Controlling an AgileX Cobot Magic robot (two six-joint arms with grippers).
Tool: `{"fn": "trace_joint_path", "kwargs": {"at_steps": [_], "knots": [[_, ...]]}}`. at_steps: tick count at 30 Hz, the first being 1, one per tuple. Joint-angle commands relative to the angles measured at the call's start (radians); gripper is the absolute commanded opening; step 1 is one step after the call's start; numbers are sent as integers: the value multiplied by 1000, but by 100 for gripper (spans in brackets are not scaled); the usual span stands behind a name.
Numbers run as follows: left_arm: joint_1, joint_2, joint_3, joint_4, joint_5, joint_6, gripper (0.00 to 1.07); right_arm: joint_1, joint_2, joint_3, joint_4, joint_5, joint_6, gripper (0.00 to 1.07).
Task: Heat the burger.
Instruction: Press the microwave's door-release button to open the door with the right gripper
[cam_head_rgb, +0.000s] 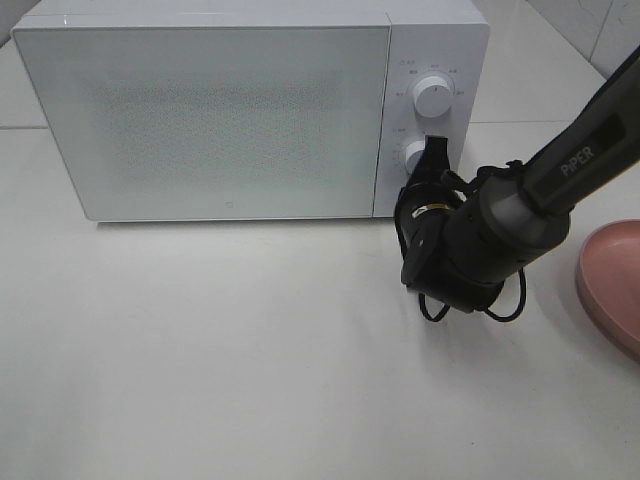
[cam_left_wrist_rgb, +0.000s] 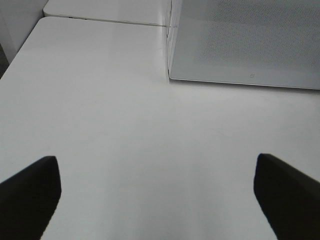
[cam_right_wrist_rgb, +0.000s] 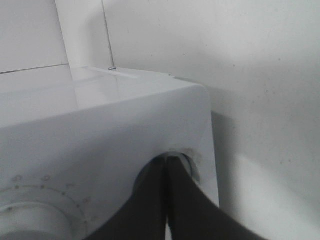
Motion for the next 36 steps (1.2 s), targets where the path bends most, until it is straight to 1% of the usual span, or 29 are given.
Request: {"fn": "trace_joint_path", "kwargs": {"at_steps": [1,5,7,10,25,36], "knots": [[-6,-16,2,-7,-1,0,98,-26,-11,-66,-44,-167,-27,0],[-6,-16,2,-7,-1,0,98,-26,-3,-95,-28,-193,-50,0],[-6,-16,2,-7,-1,0,98,-26,29,-141,-19,-210,-58,0],[-6,-16,2,-7,-1,0,98,-26,40,-158,-18,-245,-74,0],[-6,-16,2,-7,-1,0,98,-25,34,-160,-21,-240,-103,0],[-6,-16,2,-7,-1,0,98,-23,24,-156,-21,-146,-119,0]]}}
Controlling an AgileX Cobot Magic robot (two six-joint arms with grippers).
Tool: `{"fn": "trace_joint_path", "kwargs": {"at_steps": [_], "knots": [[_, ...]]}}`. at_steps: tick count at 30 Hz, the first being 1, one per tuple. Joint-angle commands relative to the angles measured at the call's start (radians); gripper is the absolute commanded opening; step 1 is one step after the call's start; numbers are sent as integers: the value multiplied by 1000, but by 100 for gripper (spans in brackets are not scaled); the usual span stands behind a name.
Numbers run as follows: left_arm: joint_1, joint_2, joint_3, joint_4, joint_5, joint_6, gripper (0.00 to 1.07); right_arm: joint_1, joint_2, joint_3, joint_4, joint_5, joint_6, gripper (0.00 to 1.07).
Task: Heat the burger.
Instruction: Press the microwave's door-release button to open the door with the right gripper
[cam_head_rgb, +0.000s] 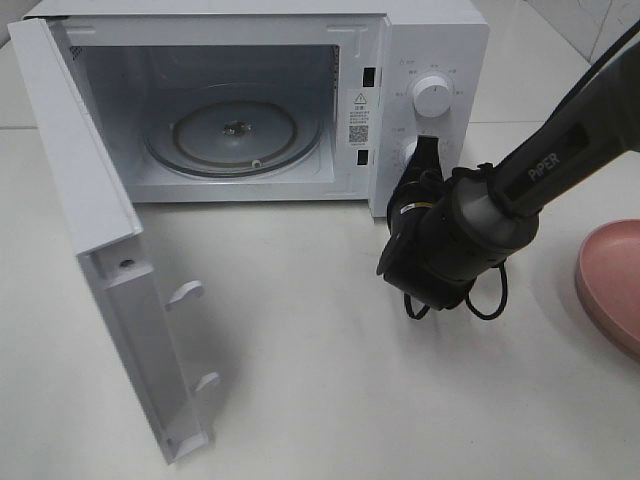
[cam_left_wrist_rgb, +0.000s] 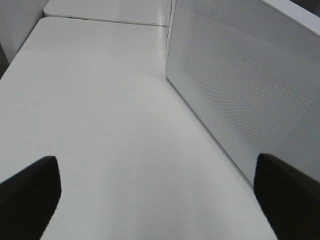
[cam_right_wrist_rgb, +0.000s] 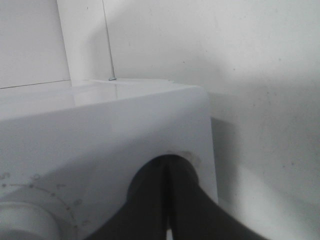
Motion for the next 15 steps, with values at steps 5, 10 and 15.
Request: {"fn": "trace_joint_path", "kwargs": {"at_steps": [5,10,15], "knots": [[-6,-16,2,-7,-1,0,98,-48,-22,-75,-152,-91,-13,0],[-6,-16,2,-7,-1,0,98,-48,-31,-70,-152,-55,-13,0],[-6,-16,2,-7,-1,0,98,-48,-63,-27,-157,-35,-47,0]]}}
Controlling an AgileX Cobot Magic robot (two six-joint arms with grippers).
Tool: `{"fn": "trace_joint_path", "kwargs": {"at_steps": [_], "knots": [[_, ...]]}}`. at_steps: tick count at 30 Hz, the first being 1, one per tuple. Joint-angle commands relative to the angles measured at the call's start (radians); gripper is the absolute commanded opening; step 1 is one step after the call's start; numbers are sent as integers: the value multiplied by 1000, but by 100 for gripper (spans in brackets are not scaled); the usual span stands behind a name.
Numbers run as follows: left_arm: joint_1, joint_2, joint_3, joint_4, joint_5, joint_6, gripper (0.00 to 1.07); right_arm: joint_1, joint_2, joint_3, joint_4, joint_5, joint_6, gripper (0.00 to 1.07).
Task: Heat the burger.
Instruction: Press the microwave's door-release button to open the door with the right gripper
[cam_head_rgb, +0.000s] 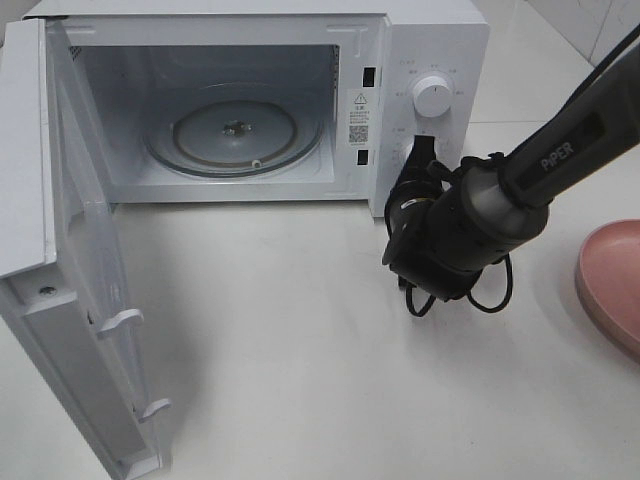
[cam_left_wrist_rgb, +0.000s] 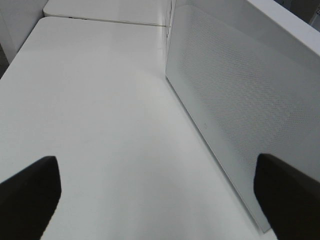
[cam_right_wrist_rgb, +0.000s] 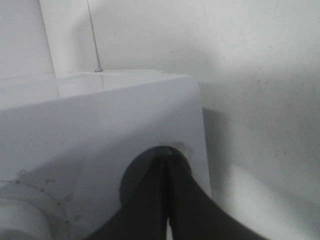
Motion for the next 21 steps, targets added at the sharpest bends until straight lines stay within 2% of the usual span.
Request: {"fn": "trace_joint_path", "kwargs": {"at_steps": [1,10,16,21], "knots": [[-6,-16,2,-7,-1,0,98,-38,-49,-9,-152,-85,-41,0],[-6,-16,2,-7,-1,0,98,-26,-87,94,-173,6,-52,0],[-6,-16,2,-7,-1,0,98,-26,-109,127,-172,19,-89,0],[-6,-16,2,-7,-1,0,98,-26,-149,182,-169,101,-201,0]]}}
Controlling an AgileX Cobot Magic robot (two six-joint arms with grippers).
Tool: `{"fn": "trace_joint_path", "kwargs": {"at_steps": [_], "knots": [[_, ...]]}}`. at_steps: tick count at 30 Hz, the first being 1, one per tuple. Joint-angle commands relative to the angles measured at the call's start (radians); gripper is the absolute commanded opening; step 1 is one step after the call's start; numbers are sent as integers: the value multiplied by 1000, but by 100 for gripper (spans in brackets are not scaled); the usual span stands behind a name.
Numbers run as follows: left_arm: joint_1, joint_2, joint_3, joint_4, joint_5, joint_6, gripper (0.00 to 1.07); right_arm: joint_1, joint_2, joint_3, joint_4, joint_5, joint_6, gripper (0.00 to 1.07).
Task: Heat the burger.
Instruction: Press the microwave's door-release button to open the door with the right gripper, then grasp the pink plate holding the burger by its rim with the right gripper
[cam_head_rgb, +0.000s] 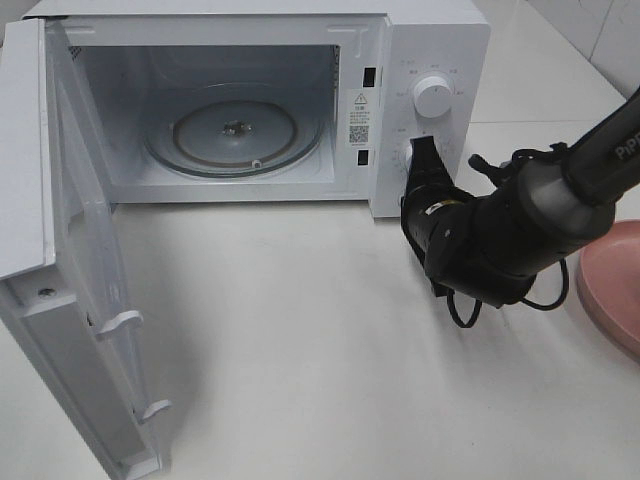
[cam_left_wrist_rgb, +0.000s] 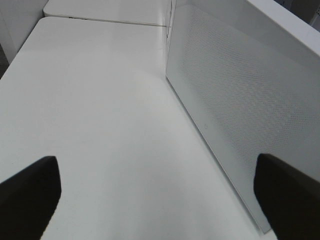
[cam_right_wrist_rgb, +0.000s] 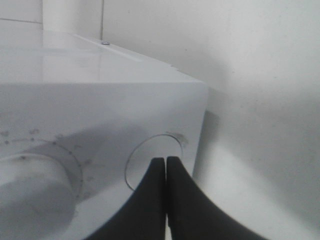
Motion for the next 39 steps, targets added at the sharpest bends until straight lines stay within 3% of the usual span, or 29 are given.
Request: {"fn": "trace_joint_path", "kwargs": {"at_steps": [1,16,26,34,39], "knots": [[-6,-16,2,-7,-1,0,98,-6,-29,19,-13,28,-57,0],[-6,-16,2,-7,-1,0,98,-9,-263,143,-15,209,-589,0],[-6,-16,2,-7,-1,0,98,-9,-361,148,-15,380,-924,1],[-6,-16,2,-7,-1,0,98,-28,-432,148,-23,588,-1174,3],[-6,-16,2,-7,-1,0,98,-105,-488,148,-71,824,-1318,4]]}}
